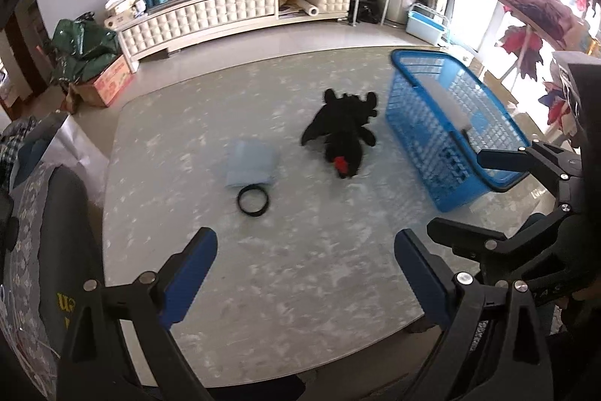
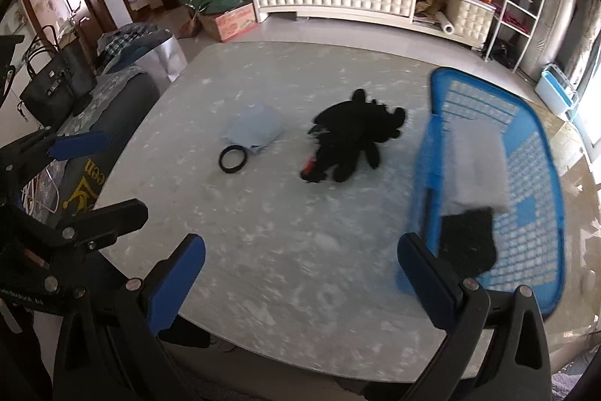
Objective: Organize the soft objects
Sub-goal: 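Withdraw both tools from basket toward the black plush toy, then grasp black plush toy with right tool while left tool grasps black rubber ring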
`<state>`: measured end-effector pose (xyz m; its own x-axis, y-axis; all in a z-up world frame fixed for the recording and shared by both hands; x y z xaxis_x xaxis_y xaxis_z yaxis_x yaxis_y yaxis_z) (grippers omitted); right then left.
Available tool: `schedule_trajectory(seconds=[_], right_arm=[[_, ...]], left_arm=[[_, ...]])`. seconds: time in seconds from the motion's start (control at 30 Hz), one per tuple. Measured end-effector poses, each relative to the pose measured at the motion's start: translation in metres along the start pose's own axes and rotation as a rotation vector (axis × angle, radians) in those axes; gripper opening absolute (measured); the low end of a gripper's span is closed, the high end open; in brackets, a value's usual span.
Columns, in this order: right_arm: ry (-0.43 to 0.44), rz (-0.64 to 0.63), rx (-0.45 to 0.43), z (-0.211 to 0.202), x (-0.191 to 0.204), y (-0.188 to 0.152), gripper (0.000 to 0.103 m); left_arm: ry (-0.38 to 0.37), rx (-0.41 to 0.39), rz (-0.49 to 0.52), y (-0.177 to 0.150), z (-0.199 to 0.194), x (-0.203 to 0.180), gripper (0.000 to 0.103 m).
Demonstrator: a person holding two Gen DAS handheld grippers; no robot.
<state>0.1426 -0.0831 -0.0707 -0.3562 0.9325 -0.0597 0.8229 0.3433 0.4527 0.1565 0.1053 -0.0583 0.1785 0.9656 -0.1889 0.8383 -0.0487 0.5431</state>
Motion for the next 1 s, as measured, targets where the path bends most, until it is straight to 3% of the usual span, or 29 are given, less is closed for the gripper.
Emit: schedule_trajectory(seconds=[0.17, 0.2, 0.53, 1.0], right_arm=[[0.013, -0.007, 0.024, 0.018, 0.022, 0.012, 0.103], [0.015, -0.007, 0.029, 0.022, 0.026, 0.015, 0.103], [0.012, -0.004, 0.094, 0.065, 0.051, 0.034, 0.103], [-0.118, 0.074, 0.134, 0.124, 0.025, 0.061, 0.103]], left_arm=[[0.003, 0.009, -0.042, -0.008, 0.006, 0.030, 0.096], [-0.001, 0.012, -0.051, -0.009, 0.008, 0.035, 0.103], [-0.016, 0.047, -0.115, -0.011, 0.041, 0.082, 0.103], [-0.062, 0.067, -0.124, 0.021, 0.110, 0.115, 0.103]])
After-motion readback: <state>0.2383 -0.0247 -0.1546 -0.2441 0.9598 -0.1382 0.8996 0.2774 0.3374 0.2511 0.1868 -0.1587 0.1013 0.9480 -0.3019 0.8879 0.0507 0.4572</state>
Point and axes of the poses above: each gripper's, at about its wrist camera, not at the fingertips, and z roughly the way its jaws point, x to its left, y to its top, the point moved 8 cm from there along z, roughly the way its jaws point, and after that the axes turned 11 degrees about -y, right-handed, at the moved point
